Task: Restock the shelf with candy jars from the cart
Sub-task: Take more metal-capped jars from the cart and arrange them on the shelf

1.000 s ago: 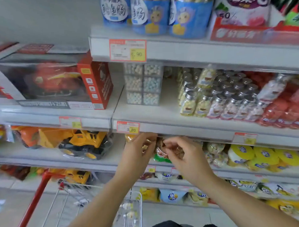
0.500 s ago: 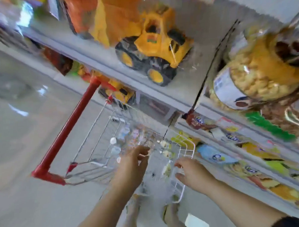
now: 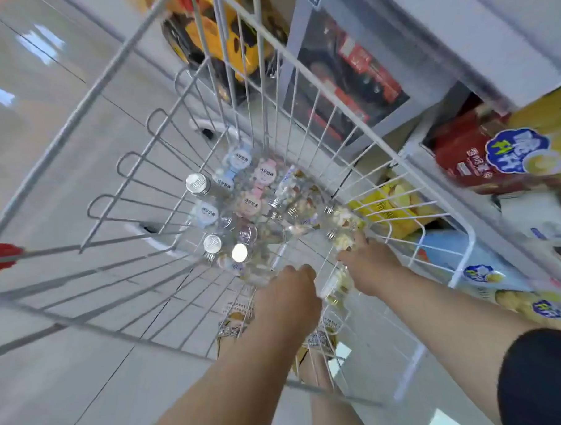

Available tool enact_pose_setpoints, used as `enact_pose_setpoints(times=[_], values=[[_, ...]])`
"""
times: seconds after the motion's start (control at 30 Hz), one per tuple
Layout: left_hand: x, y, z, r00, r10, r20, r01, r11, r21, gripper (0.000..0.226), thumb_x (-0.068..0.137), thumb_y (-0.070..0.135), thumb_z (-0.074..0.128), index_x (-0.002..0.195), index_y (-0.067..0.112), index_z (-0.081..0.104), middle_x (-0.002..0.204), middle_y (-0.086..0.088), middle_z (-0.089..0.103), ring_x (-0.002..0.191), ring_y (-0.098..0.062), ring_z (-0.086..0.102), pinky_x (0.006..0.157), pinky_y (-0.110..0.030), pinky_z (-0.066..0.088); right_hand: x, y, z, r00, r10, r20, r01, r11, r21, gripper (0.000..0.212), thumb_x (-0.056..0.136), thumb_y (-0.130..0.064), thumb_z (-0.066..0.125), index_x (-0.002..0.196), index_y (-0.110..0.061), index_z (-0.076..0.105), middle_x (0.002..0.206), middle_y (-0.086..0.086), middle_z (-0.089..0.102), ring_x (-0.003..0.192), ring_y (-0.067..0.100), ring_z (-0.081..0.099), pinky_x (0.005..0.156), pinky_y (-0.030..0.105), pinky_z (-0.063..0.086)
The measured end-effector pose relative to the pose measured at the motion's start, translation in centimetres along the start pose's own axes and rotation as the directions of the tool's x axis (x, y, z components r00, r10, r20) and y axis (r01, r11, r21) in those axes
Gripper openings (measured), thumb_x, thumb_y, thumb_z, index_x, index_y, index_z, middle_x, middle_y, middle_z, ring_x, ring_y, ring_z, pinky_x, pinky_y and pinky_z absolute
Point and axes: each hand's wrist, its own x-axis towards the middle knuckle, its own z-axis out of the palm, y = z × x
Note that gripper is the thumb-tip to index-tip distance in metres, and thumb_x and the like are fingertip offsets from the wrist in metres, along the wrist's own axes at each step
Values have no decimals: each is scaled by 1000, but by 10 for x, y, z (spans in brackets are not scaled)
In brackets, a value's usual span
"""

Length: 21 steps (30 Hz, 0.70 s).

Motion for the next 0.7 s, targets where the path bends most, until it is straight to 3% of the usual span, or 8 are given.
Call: enact_pose_setpoints(times=[0.07,0.17,0.23,0.37,0.47,0.57,0.7], values=[[16,5,15,997,-37,70,37,999,7,45,97,29,55,140,23,42,135,-3,51,119,-27,55,92,-39,45,6,0,2,1000,-12,23,10,997,76,49,91,-15,56,136,-33,48,148,17,22,125,34,45,101,38,40],[45,13,37,984,-96,149,105,993,-53,55,95,28,57,145,20,35,140,-5,48,125,-28,53,97,-39,44,8,-1,4,996,-49,81,27,967,254,55,90,-23,62,140,-39,46,141,13,30,124,33,46,102,37,43],[59,18,48,974,-124,188,144,985,-99,59,96,24,55,149,18,31,143,-7,46,129,-29,50,99,-40,45,5,-2,4,996,-48,69,20,933,358,48,90,-27,64,135,-39,51,134,10,34,120,30,49,100,38,45],[72,24,71,965,-144,221,164,984,-74,55,95,23,53,146,19,34,141,-6,49,128,-29,51,98,-40,45,-5,-1,-2,998,8,-54,19,878,478,19,92,-32,61,111,-35,62,124,4,39,109,27,54,92,37,49],[76,26,79,966,-178,189,184,983,-16,54,93,24,57,143,19,36,138,-4,50,127,-28,52,94,-39,44,-13,3,-14,963,71,-259,54,893,447,4,95,-32,57,96,-29,57,109,2,42,101,27,51,74,31,41],[78,28,79,964,-206,170,212,977,-18,52,93,20,58,140,15,38,138,-4,47,127,-28,51,96,-40,44,-12,8,-27,924,91,-371,71,914,400,18,95,-35,59,92,-28,42,104,1,46,97,26,50,71,30,33],[80,28,76,958,-226,175,241,968,-70,40,94,15,55,132,13,46,133,-5,49,119,-29,57,94,-40,50,2,6,-31,906,100,-412,49,941,335,40,91,-24,66,120,-19,39,115,8,60,104,29,58,76,36,42]])
